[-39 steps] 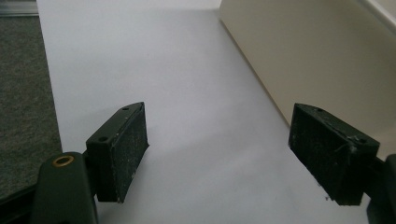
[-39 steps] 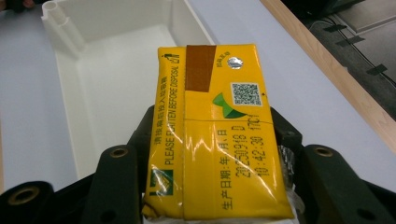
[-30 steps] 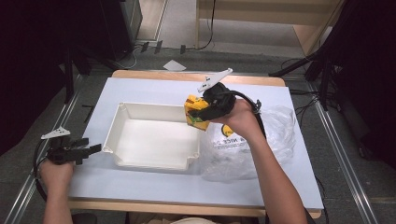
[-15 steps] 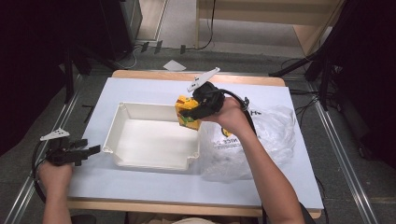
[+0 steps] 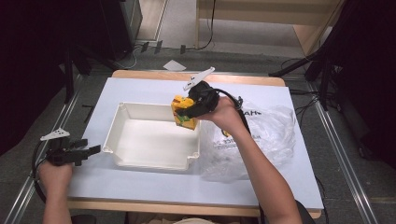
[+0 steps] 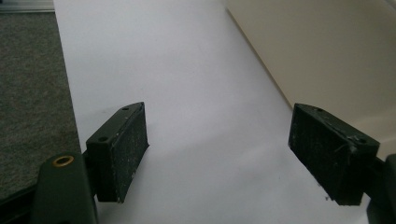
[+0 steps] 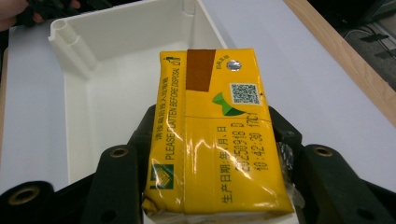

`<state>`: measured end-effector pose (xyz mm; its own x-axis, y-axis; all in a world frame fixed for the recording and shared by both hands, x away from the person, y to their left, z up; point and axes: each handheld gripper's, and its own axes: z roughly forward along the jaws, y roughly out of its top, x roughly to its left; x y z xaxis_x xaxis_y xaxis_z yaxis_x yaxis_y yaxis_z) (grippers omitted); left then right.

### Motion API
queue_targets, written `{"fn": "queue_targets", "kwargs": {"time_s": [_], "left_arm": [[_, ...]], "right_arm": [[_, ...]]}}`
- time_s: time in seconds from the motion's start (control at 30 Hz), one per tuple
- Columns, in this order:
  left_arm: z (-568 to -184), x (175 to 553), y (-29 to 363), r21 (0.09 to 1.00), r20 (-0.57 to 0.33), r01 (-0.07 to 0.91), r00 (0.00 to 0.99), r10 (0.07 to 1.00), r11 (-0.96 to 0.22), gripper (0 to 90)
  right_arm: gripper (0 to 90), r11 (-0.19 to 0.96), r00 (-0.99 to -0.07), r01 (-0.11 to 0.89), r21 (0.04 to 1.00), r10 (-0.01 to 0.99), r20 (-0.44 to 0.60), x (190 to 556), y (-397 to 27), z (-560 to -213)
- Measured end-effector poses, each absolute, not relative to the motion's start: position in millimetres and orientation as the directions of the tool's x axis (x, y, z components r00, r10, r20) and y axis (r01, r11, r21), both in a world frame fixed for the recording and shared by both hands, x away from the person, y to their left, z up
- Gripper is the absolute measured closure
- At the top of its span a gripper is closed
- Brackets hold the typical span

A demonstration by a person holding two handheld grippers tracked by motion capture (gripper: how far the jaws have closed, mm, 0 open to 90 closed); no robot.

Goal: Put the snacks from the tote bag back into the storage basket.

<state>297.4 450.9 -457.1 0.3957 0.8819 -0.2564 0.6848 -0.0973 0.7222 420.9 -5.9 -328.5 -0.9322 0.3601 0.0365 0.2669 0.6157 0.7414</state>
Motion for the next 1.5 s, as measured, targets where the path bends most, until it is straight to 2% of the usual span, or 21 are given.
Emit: {"fn": "queue_targets", "kwargs": {"time_s": [0.27, 0.53, 1.17, 1.5], "left_arm": [[-457, 298, 450, 0.722, -0.256, 0.684, 0.402, 0.879, -0.102, 20.9], [-457, 298, 450, 0.723, -0.257, 0.683, 0.402, 0.879, -0.101, 20.9], [-457, 299, 449, 0.721, -0.257, 0.685, 0.405, 0.877, -0.106, 20.9], [-457, 298, 448, 0.721, -0.257, 0.685, 0.404, 0.878, -0.104, 20.9]], "right_arm": [[52.3, 0.627, -0.938, 0.26, 0.735, 0.344, 0.038, 425, 8, -346], [52.3, 0.639, -0.927, 0.297, 0.709, 0.37, 0.055, 435, 12, -368], [52.1, 0.661, -0.908, 0.351, 0.663, 0.414, 0.068, 449, 15, -396], [51.5, 0.663, -0.912, 0.35, 0.662, 0.402, 0.08, 452, 11, -397]]}}
